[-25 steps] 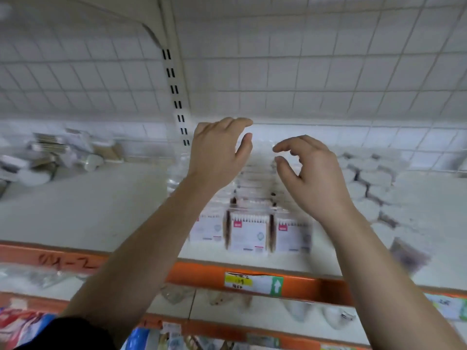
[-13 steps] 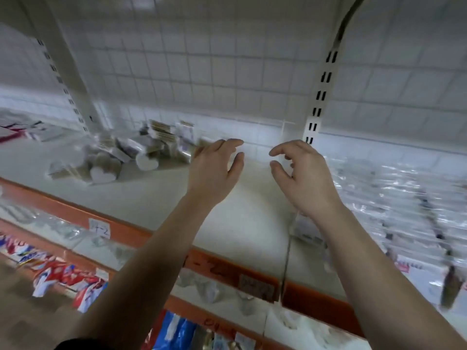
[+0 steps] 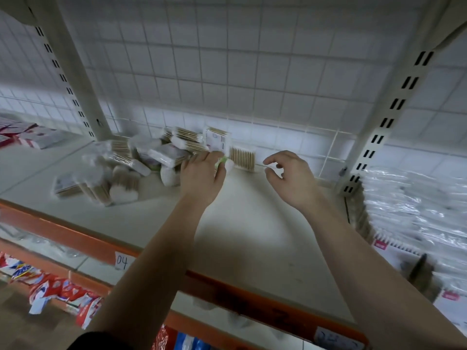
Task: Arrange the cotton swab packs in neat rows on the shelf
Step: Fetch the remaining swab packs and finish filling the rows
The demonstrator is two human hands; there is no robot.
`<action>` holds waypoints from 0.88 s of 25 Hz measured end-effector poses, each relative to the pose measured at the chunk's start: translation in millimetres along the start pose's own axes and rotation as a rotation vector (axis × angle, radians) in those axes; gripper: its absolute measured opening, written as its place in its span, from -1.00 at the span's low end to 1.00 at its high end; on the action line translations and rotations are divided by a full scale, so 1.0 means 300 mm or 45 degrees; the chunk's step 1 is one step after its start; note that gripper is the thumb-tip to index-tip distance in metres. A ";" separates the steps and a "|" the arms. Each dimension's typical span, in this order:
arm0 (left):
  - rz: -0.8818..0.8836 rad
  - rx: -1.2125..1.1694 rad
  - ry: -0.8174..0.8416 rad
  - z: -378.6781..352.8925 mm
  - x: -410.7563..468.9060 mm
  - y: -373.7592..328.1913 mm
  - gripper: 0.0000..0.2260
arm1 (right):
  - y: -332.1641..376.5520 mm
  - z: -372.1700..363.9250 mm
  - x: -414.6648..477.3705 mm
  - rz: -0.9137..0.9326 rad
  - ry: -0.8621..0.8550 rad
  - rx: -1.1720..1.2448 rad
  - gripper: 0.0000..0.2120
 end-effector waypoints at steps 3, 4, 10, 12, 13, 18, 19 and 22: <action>0.025 -0.034 -0.026 -0.032 0.003 0.072 -0.66 | -0.009 -0.042 0.091 -0.012 0.035 -0.038 -0.75; 0.020 -0.049 -0.042 -0.034 0.003 0.085 -0.66 | -0.005 -0.054 0.117 -0.008 0.041 -0.040 -0.72; -0.146 -0.044 0.019 -0.088 0.016 0.039 -0.64 | 0.001 -0.150 0.219 0.016 0.114 -0.159 -0.60; -0.199 -0.023 0.109 -0.119 0.016 0.018 -0.59 | 0.002 -0.148 0.234 0.021 0.060 -0.163 -0.62; -0.194 -0.023 0.168 -0.135 0.017 0.015 -0.57 | 0.003 -0.144 0.239 0.013 0.036 -0.159 -0.65; -0.158 0.010 0.343 -0.189 0.012 0.016 -0.48 | -0.005 -0.106 0.227 -0.058 -0.037 -0.078 -0.83; -0.145 0.002 0.333 -0.184 0.014 0.020 -0.49 | -0.009 -0.094 0.219 -0.058 -0.061 -0.063 -0.85; -0.128 0.048 0.271 -0.164 0.015 0.019 -0.52 | -0.027 -0.045 0.186 -0.074 -0.149 -0.016 -0.87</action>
Point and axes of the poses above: each hand's wrist, its own x-axis towards the middle knuckle, its own z-axis out of the back of the hand, y = z × x, the point moved 10 cm from there along x, towards the middle knuckle, and after that the axes turned 13 degrees about y, right-handed, at the moved point
